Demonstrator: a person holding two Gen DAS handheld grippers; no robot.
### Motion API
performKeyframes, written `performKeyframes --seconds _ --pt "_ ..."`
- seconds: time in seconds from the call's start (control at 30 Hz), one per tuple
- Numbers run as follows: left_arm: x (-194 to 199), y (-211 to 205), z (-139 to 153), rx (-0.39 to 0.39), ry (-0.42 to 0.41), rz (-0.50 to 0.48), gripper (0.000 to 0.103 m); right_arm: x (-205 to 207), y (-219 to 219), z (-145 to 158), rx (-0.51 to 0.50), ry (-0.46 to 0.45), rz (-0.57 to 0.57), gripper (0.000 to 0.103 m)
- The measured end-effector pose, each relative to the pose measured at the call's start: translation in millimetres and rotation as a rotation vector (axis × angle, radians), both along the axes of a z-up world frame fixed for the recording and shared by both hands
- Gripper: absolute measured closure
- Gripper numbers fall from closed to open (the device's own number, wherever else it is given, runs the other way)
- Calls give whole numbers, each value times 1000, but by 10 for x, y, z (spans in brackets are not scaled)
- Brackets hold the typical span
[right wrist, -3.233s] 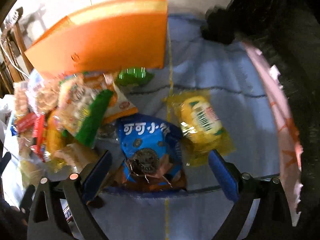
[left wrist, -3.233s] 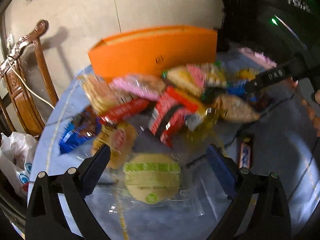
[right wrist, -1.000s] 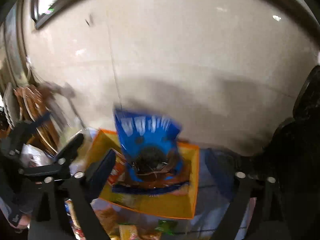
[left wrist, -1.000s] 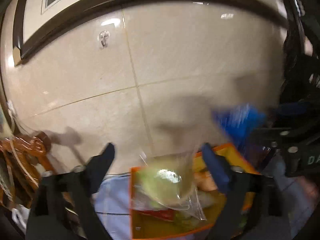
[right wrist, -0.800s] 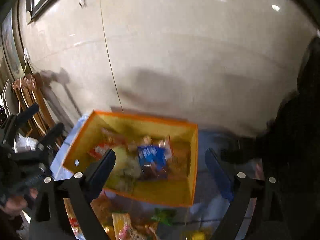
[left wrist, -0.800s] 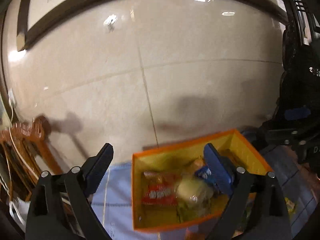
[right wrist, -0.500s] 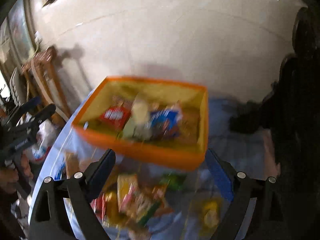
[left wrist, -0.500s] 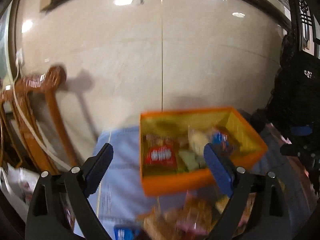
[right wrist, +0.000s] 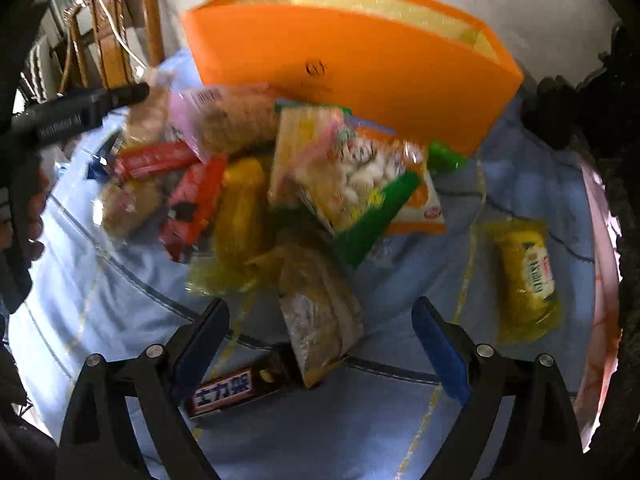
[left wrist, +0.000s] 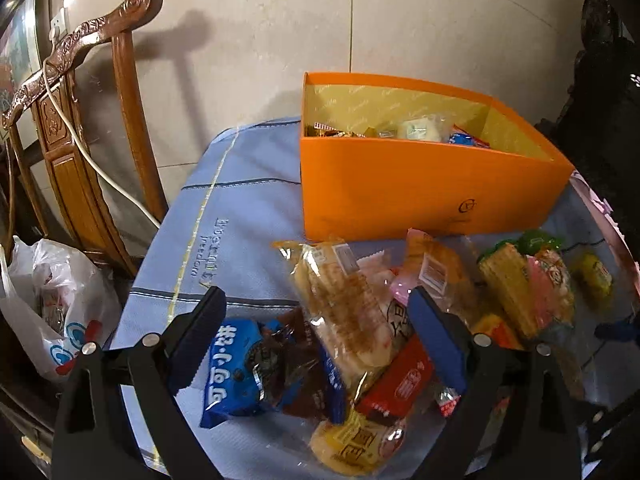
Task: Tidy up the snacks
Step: 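Move both open tools back toward the remaining snack pile, then drop a bread bag from the right tool while the left drops a bread stick pack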
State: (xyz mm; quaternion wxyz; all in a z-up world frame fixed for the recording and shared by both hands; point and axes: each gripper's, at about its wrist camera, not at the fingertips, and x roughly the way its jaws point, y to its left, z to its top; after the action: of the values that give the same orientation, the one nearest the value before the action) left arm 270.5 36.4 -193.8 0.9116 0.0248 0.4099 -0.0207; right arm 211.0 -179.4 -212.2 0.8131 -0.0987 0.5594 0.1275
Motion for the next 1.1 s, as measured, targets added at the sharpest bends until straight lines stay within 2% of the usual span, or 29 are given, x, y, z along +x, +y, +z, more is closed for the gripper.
performKeyframes --seconds 0.13,0.17,0.2,0.23,0.27,0.37,0.43,0.53,0.67,0.9,1.1 --pt "108 -74 -177 -6 31 24 13 52 46 -261 -54 31 5 11" --pt "152 -86 -259 -10 62 29 16 54 55 -310 -59 41 7 16" --pt "175 -99 -310 -17 80 23 35 52 66 -367 -62 60 12 28" --pt "185 -120 -363 -26 101 4 66 34 62 -389 -25 73 22 49" --pt "172 -145 -390 -30 108 -13 68 25 47 -388 -8 77 19 66" --pt "87 -115 -369 -71 78 -19 79 -33 41 -385 -1 76 21 68" --pt "30 -45 -351 -120 74 -15 81 -71 -7 -384 21 79 6 68" --pt "-81 25 -316 -146 63 -21 82 -172 -90 -317 60 73 -21 69" --pt "-266 53 -127 -190 1 -61 82 -298 -233 -158 111 42 -47 69" --pt "-597 -81 283 -231 -70 -146 82 -377 -346 214 191 -17 -83 68" --pt "-679 -149 603 -247 -110 -171 82 -308 -339 741 234 -100 -101 68"
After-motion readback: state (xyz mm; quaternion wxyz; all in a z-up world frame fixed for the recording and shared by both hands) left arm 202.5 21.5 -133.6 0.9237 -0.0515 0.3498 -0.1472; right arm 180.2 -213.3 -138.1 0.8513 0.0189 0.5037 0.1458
